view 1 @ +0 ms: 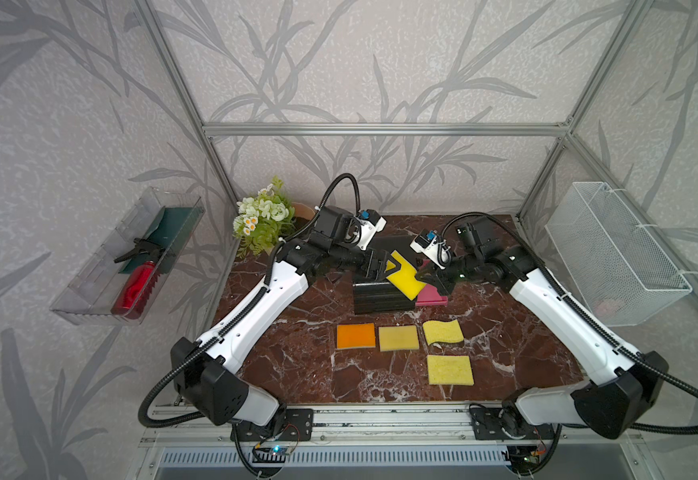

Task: Take the sponge out of the drawer
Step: Pick up the sponge from the drawer.

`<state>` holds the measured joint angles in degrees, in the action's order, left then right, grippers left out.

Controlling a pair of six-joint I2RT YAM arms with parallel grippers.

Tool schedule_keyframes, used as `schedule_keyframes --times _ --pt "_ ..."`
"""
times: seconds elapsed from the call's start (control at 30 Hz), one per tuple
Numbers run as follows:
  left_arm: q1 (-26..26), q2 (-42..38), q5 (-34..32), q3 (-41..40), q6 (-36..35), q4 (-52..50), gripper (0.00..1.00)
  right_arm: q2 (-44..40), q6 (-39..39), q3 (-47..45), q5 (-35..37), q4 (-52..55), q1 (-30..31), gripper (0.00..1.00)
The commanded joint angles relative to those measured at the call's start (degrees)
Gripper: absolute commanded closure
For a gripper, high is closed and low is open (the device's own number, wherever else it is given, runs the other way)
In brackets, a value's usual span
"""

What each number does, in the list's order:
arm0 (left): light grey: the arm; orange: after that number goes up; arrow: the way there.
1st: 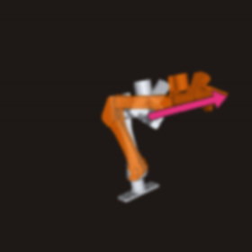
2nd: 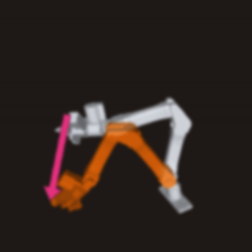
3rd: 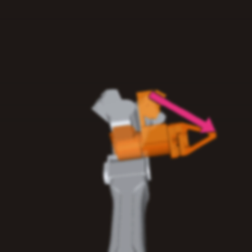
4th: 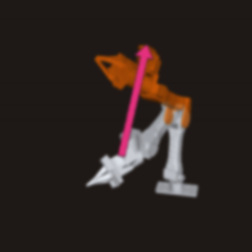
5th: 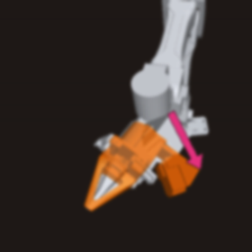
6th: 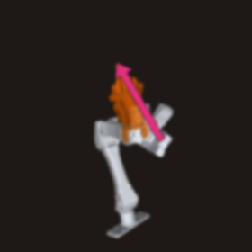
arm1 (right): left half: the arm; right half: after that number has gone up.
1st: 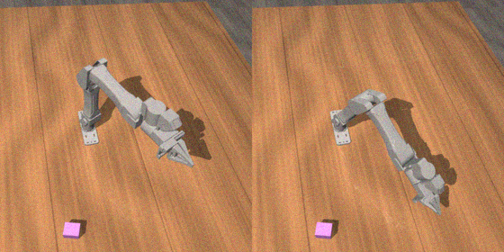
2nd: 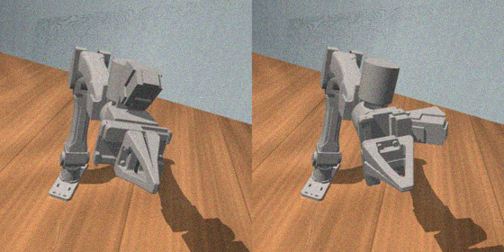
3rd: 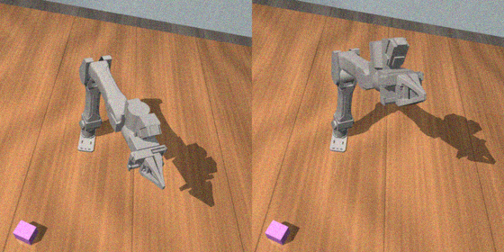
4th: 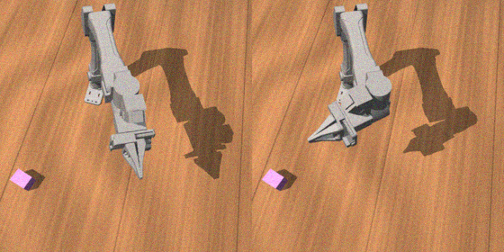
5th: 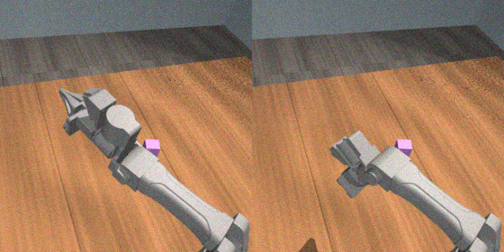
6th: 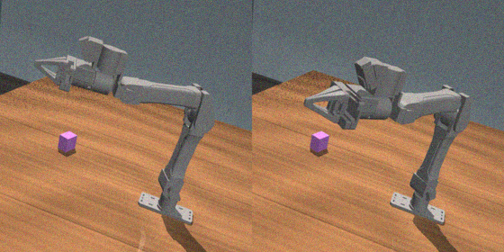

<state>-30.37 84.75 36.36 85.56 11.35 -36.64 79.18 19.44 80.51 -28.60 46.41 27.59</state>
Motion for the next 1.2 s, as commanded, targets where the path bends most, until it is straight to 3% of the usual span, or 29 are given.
schedule_keyframes --times 0.0,0.2,0.5,0.6,0.7,0.83,1.1,1.17 --pt "-0.08 -0.43 1.34 0.87 -3.39 -2.9 0.24 -0.89 2.88 1.73 -2.58 2.41 0.14 1.0" --pt "-0.61 0.14 -0.74 0.83 -4.92 -4.39 0.31 -0.02 3.48 2.69 -3.65 2.91 0.17 1.0" --pt "-0.91 0.68 -3.06 1.19 -5.64 -4.92 0.53 2.24 4.06 4.87 -4.52 4.53 0.64 1.0" --pt "-1.08 0.79 -4.63 1.28 -5.78 -5.29 0.54 2.9 4.46 5.57 -4.36 5.17 0.88 1.0" --pt "-1.17 1.05 -5.59 1.35 -6.05 -5.57 0.68 3.26 4.53 5.95 -4.32 5.36 1.06 1.0" --pt "-1.18 1.34 -6.73 1.51 -5.73 -5.89 1.0 3.53 4.25 6.49 -4.52 5.26 1.14 1.0" --pt "-1.52 -0.42 -6.99 -0.67 -3.68 -3.34 1.0 3.09 2.39 5.97 -6.0 2.44 1.18 1.0" --pt "-1.51 -1.77 -7.24 -1.8 -2.29 -1.67 1.0 2.77 0.16 5.43 -4.11 0.24 1.21 0.86"
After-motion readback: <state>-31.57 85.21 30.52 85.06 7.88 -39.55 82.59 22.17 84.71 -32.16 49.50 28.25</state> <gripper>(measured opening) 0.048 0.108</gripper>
